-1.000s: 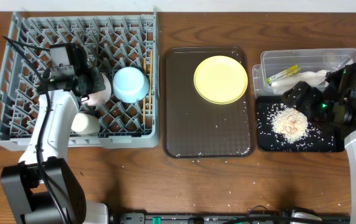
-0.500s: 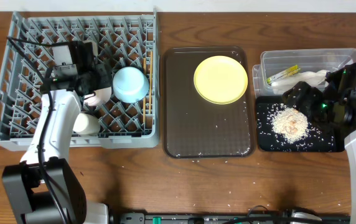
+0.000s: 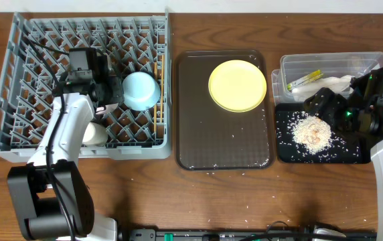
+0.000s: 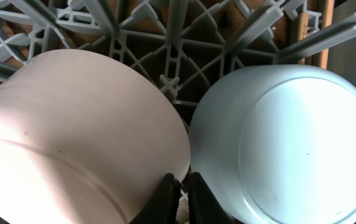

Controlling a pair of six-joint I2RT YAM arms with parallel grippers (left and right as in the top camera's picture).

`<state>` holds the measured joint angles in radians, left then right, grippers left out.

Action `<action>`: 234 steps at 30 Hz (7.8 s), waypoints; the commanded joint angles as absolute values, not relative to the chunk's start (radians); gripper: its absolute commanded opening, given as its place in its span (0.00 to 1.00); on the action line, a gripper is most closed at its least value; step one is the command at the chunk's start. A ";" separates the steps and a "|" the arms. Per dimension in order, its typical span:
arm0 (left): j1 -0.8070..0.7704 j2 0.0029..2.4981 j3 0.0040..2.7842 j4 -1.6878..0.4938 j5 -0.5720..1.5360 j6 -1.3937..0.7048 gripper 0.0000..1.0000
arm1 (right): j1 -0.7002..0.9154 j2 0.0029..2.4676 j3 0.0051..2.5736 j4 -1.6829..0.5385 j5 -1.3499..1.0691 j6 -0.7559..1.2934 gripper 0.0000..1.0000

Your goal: Sort waste into correct bins and load items into the dishwasher

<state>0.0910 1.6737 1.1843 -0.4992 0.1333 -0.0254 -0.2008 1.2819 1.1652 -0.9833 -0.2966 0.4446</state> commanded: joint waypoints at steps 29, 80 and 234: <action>0.081 1.662 1.216 -0.396 0.048 -0.173 0.08 | -0.204 1.283 1.165 -0.984 -0.303 0.448 0.99; 0.063 1.505 1.227 -0.579 -0.144 -0.128 0.10 | -0.204 1.283 1.165 -0.984 -0.303 0.448 0.99; -0.195 1.047 1.239 -0.778 0.297 -0.097 0.07 | 0.252 1.345 1.131 -0.476 -0.650 0.148 0.59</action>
<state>-0.1967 1.1000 1.2068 -0.7528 0.6010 -0.1444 0.2695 1.3582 1.1248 -0.4389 -0.8547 0.1284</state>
